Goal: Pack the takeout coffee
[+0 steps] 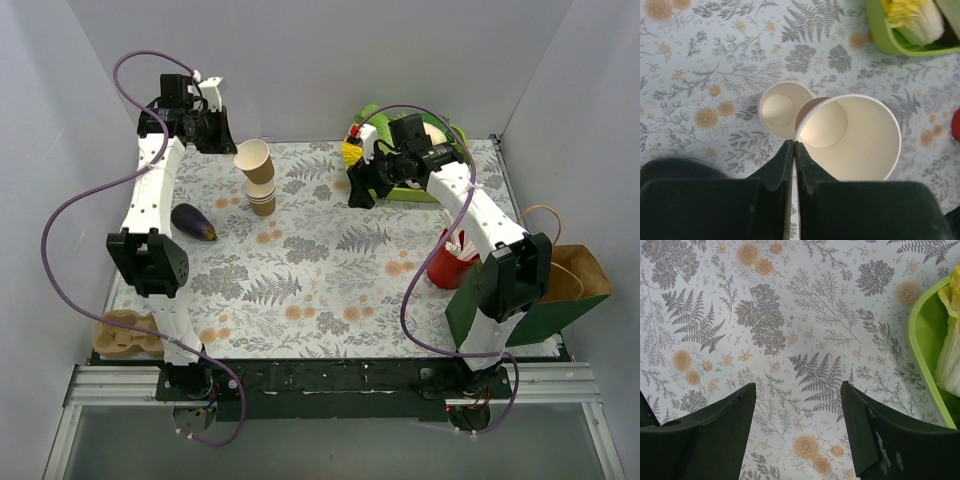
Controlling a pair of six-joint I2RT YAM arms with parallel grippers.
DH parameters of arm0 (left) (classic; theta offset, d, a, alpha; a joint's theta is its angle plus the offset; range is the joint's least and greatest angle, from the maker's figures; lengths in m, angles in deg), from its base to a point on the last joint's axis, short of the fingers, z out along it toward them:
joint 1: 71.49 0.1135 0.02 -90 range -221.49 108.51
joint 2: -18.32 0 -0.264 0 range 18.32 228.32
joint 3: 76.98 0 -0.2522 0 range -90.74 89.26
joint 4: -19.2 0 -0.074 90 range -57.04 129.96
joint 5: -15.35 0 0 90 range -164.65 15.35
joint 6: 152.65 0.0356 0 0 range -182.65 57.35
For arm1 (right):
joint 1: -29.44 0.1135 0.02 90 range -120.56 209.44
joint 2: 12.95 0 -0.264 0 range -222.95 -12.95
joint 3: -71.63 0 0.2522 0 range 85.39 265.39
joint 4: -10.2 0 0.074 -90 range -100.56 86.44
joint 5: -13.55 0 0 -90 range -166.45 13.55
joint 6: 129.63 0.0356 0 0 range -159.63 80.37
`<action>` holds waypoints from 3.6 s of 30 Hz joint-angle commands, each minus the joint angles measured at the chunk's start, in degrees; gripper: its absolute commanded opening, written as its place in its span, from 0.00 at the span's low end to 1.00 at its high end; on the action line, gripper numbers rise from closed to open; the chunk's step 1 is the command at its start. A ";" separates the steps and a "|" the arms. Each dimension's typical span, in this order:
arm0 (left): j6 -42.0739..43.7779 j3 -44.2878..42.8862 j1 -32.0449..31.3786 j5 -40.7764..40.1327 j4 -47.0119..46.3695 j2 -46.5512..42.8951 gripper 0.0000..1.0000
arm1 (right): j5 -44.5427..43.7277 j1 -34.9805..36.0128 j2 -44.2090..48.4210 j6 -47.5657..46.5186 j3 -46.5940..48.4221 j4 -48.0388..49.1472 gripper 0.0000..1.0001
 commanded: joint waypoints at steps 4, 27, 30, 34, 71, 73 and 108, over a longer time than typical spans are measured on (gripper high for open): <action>10.57 12.27 -2.70 13.74 3.74 -16.13 0.00 | 1.17 -0.65 3.29 2.77 1.32 2.89 0.77; 14.80 52.90 -26.26 5.84 -22.09 -24.85 0.00 | 2.74 -11.29 7.60 9.36 -7.03 4.91 0.78; 12.08 53.61 -26.44 1.89 -25.07 -24.50 0.00 | 2.84 -11.29 8.13 8.74 -7.03 4.74 0.79; 10.85 55.19 -26.44 -3.47 -27.02 -23.79 0.00 | 2.13 -11.29 8.75 7.43 -6.42 4.39 0.79; 20.17 43.17 -2.98 -28.61 13.66 -32.67 0.43 | 8.10 -8.12 14.20 5.40 -14.59 17.22 0.78; 17.02 41.84 -1.13 -29.76 14.54 -30.57 0.43 | 8.72 -7.42 14.11 5.05 -14.59 15.64 0.78; 11.46 30.85 26.65 -26.33 9.89 -9.12 0.38 | -4.02 0.58 0.04 -1.10 6.07 -7.39 0.77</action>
